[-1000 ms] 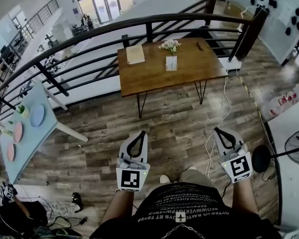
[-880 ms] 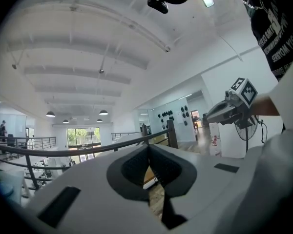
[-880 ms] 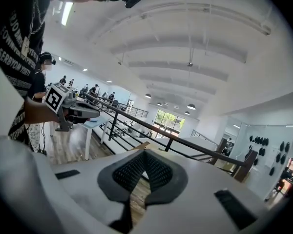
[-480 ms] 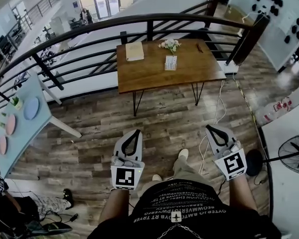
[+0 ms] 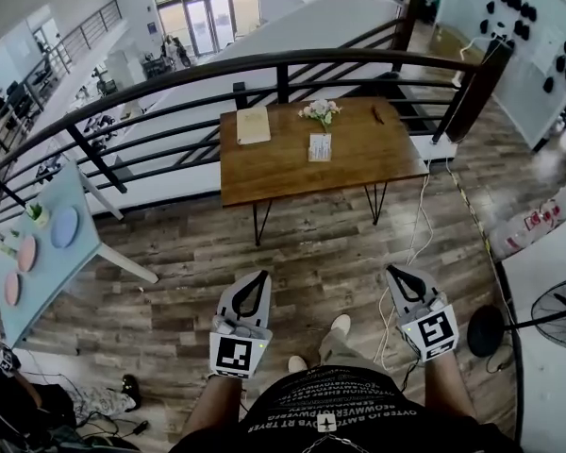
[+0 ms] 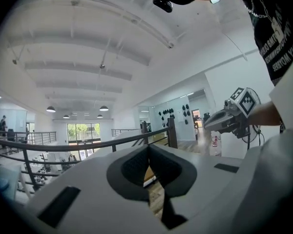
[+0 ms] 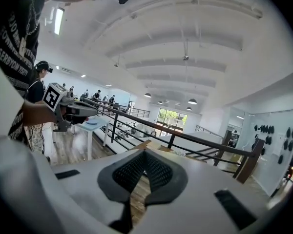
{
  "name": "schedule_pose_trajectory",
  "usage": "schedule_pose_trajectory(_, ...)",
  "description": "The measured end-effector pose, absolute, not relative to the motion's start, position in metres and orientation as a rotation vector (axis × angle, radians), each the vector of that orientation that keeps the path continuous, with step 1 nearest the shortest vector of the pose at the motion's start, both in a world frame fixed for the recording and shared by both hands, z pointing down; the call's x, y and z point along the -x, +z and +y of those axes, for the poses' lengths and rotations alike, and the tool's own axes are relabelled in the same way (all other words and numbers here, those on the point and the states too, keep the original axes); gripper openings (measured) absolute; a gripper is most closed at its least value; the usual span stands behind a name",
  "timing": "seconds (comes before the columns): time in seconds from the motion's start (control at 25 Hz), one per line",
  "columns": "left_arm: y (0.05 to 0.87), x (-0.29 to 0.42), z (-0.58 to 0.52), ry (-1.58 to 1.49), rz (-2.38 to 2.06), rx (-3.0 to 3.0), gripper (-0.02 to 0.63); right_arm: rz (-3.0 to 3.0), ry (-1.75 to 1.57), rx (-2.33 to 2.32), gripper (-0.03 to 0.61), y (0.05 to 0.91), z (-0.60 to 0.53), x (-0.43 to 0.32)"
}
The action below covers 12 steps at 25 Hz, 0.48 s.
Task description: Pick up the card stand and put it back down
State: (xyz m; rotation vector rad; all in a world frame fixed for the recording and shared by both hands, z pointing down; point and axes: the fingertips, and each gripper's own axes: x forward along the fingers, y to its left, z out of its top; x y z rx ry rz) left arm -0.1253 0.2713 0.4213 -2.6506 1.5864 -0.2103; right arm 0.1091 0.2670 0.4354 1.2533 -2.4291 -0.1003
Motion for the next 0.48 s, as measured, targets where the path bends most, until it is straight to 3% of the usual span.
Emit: schedule_pose_trajectory(0.48,0.425,0.083,0.196,-0.3,1.601,2.649,0.026,-2.503,-0.045,-1.237,0.014,0.44,0.187,-0.142)
